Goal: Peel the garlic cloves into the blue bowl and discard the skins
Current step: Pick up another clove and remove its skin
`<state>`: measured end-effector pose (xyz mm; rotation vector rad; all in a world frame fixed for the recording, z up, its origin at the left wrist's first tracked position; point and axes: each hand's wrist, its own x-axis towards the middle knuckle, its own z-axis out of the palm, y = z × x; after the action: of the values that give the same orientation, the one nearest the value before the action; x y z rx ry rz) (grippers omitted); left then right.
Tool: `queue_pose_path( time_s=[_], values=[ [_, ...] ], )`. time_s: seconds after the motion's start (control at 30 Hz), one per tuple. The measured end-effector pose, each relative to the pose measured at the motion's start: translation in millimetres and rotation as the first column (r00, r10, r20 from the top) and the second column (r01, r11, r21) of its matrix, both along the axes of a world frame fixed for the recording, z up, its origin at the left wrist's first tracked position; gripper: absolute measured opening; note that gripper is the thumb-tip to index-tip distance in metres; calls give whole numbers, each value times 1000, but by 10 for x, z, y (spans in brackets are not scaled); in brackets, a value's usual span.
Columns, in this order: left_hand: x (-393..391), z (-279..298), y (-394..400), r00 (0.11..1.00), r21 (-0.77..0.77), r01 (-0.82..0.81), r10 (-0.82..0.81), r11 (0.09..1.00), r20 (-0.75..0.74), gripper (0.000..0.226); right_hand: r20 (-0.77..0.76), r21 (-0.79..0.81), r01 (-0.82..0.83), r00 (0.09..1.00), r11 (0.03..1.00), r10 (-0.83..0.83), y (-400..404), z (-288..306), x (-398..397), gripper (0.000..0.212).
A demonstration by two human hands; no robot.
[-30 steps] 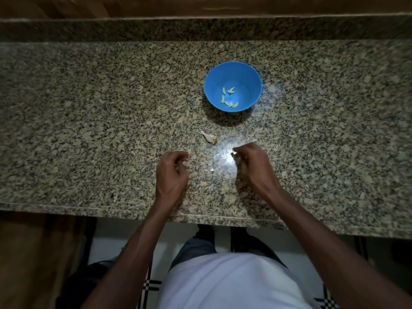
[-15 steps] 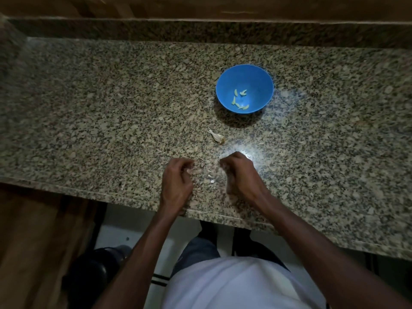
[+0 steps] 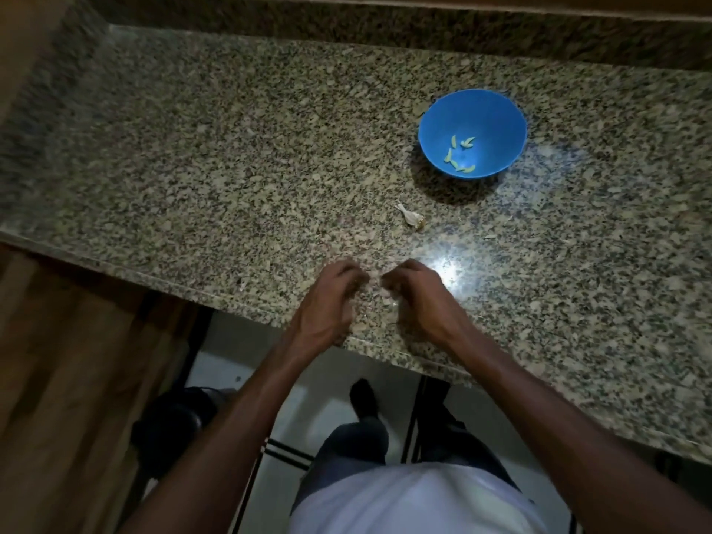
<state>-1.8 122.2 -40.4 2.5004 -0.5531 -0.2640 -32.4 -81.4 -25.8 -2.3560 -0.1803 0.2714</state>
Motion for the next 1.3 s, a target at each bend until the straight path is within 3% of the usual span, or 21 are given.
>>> queue_pose_path(
  time_s=[0.1, 0.2, 0.33, 0.43, 0.57, 0.67, 0.77, 0.87, 0.93, 1.07, 1.17, 1.23, 1.3],
  values=[
    [-44, 66, 338, 968, -19, -238, 239, 971, 78, 54, 18, 6, 147, 989, 989, -147, -130, -11, -28, 36],
    [54, 128, 686, 884, 101, -468, 463, 878, 70, 53, 16, -61, 154, 988, 986, -154, -52, -112, -122, 23],
    [105, 151, 987, 818, 249, -566, 573, 786, 53, 51, -40, -51, 232, 971, 971, -234, 343, -140, -325, 22],
    [62, 139, 1004, 783, 345, -581, 622, 737, -11, 53, -42, -19, 205, 978, 979, -206, 653, -118, -473, 18],
    [-53, 87, 722, 855, 229, -488, 514, 842, -68, 50, -105, 36, 246, 965, 969, -241, 806, -137, -435, 25],
    [-150, 52, 540, 919, 45, -357, 359, 933, -164, 48, -54, 28, 289, 956, 957, -287, 651, -20, -464, 36],
    [-216, 33, 529, 949, -67, -296, 286, 953, -134, 52, -5, -23, 375, 927, 927, -375, 405, 8, -525, 31],
    [-200, 21, 565, 913, 32, -395, 396, 918, -96, 60, -46, -105, 357, 930, 928, -364, 439, -4, -566, 14],
    [-165, -8, 541, 913, 116, -374, 387, 920, -127, 66, -62, -89, 333, 939, 939, -339, 625, 19, -563, 12],
    [-179, -21, 352, 965, 16, -192, 192, 981, -176, 57, -48, -36, 283, 958, 958, -284, 869, -20, -464, 27],
    [-109, 23, 335, 963, -71, -257, 249, 964, -100, 56, -34, -9, 336, 941, 942, -336, 707, -74, -401, 39],
    [2, 23, 371, 966, -42, -257, 254, 966, -52, 66, -31, -43, 345, 938, 938, -346, 568, -91, -377, 43],
    [83, 43, 343, 993, 22, -110, 111, 994, -45, 75, -85, -70, 279, 955, 958, -284, 536, -94, -346, 49]
  ],
)
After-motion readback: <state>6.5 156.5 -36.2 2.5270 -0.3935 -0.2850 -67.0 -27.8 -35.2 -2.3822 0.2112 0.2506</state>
